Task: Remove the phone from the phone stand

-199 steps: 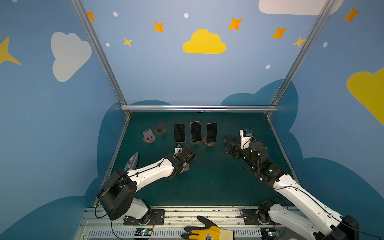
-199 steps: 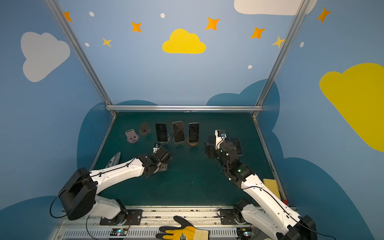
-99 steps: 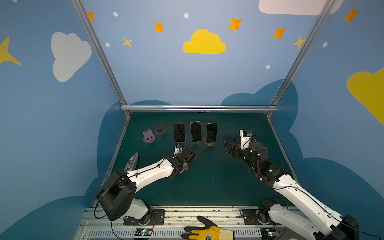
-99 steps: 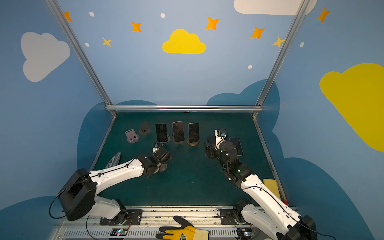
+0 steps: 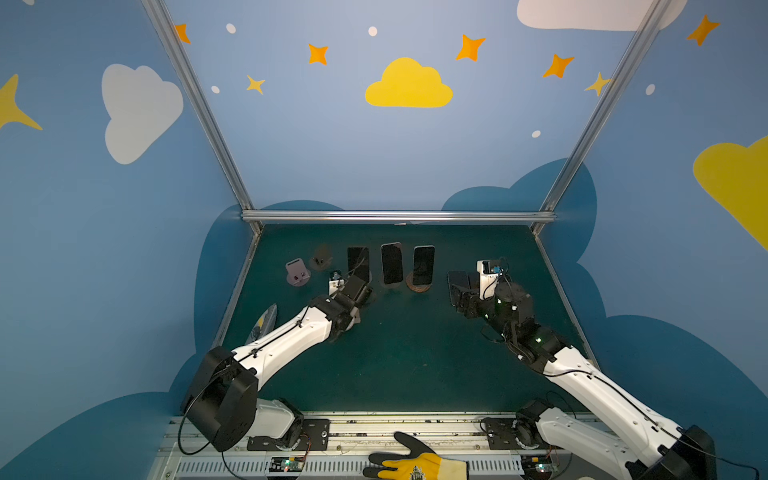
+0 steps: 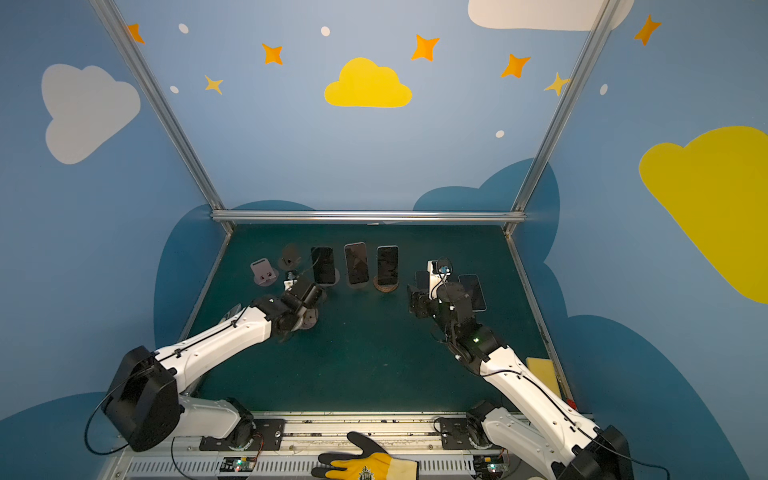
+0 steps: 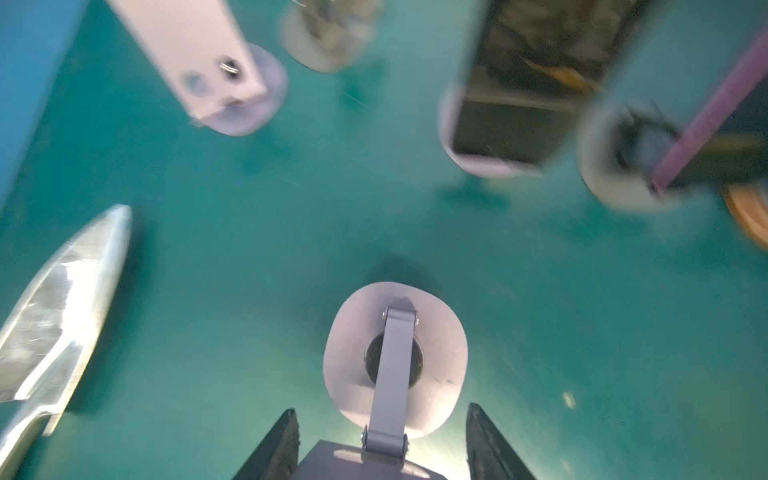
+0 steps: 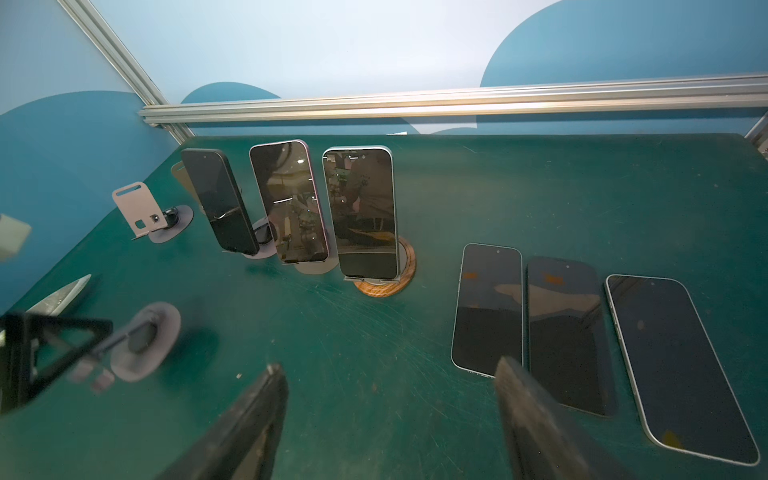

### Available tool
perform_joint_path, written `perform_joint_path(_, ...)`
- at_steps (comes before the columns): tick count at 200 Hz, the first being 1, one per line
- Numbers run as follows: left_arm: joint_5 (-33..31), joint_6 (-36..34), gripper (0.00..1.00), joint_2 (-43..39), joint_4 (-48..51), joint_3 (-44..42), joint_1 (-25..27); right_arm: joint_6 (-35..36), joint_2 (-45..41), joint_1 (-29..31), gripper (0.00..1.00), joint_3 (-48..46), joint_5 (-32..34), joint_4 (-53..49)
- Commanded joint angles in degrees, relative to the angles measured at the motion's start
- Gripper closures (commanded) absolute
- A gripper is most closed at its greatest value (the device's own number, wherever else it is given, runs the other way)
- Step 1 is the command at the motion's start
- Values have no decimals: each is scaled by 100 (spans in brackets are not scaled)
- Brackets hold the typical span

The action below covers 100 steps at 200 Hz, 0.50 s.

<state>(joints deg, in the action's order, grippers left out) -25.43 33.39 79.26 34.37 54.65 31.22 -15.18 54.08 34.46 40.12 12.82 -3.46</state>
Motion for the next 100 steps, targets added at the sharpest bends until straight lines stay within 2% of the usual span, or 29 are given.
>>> perform_joint_path(1, 108, -139, 53, -205, 91, 272, -532, 13, 32, 52, 21, -22, -26, 141)
perform_joint_path(36, 302, -361, 53, 384, -428, 789, -1245, -5, 14, 96, 21, -39, 10, 145)
perform_joint_path(100, 439, -443, 55, 2086, -292, 2162, -1800, -3, -91, 123, 21, -74, 73, 158)
